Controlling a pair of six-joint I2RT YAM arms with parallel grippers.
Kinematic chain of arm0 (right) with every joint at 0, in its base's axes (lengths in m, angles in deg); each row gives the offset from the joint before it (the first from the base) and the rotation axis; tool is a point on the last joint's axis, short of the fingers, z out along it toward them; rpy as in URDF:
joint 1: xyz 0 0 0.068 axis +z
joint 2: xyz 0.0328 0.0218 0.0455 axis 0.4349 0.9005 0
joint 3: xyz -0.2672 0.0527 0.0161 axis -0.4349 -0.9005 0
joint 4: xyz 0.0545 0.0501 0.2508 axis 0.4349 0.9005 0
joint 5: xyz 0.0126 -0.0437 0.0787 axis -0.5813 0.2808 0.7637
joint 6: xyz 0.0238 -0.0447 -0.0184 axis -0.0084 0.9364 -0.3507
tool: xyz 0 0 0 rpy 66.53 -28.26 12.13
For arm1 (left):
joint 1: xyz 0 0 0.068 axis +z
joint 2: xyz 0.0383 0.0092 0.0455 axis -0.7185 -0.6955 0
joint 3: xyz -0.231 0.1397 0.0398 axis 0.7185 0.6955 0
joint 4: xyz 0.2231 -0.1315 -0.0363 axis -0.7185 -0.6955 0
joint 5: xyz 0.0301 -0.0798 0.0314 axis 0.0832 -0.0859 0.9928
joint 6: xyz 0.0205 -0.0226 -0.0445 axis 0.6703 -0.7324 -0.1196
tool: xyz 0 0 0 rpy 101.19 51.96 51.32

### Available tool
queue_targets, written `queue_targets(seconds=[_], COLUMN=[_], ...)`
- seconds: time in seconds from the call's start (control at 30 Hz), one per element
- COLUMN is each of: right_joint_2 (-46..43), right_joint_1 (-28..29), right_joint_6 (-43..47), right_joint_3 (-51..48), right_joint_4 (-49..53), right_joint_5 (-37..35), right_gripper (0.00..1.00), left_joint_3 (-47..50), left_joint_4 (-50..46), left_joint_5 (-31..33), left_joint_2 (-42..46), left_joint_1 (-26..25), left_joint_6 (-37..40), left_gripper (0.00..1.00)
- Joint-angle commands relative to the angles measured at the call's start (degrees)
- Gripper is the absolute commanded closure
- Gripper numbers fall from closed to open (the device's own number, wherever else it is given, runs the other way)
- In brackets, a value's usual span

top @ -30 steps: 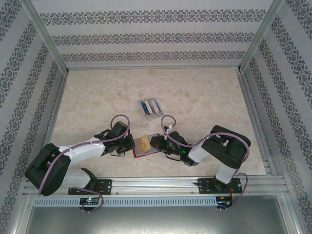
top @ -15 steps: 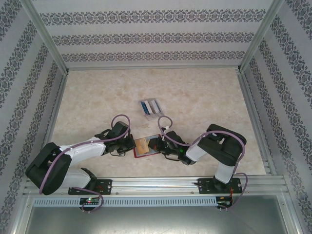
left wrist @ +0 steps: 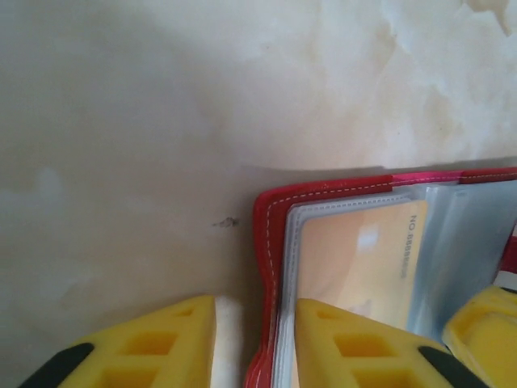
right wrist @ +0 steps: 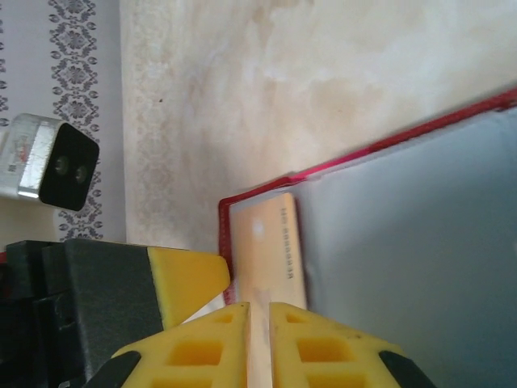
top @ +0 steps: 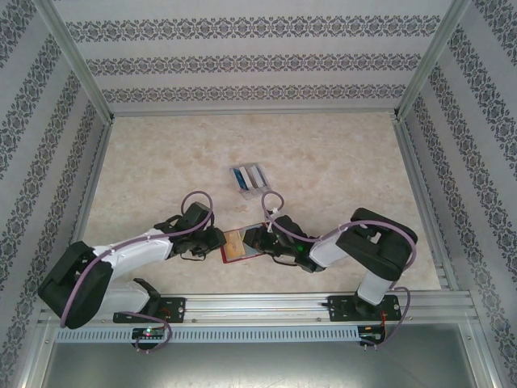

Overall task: Put the credit cards into the card holder
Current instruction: Insert the credit card into the card slot.

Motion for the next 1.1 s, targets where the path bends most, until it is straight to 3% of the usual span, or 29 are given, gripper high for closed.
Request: queue_targets(seconds=[0.0,0.17,0.4,0.6,0.83,0.97,1.07], right_joint_2=[-2.9,-1.4,5.3,8.0,8.4,3.6,-2.8], right_joint_1=[-0.6,-0.6,-0.4,0.1,0.3,-0.1,-0.9], right_joint_6=[2.9,2.1,0.0,-0.1,0.3,2.8,5.8], right_joint_3=[-0.9,-0.5,2.0,3.6,4.3,2.9,1.2], right_joint_4=[3.7,4.6,2.3,0.6,-0.4,3.8,8.2], right_joint_5=[-0.4,0.5,4.4,6.1,7.1,4.2,1.4], right_gripper=[0.83,0.84,0.84,0.96,0.97,0.84,0.80], left_joint_3=[0.4,0.1,1.6,1.3,0.4,-1.1,-1.2], left_joint_4=[-5.4,-8.1,-5.9,-2.5,-1.7,-4.8,-6.1], left_joint_5=[2.3,3.2,1.6,-1.6,-1.7,-0.5,0.8], left_joint_2=[3.3,5.0,3.9,-0.7,-1.3,0.1,1.2], left_joint_1=[-0.6,-0.5,-0.5,-0.6,-0.5,-0.5,-0.5], left_joint_6=[-0.1,0.6,1.3,2.3,2.4,3.6,3.9], left_gripper=[0.64,0.64,0.77,0.88,0.94,0.95,0.95])
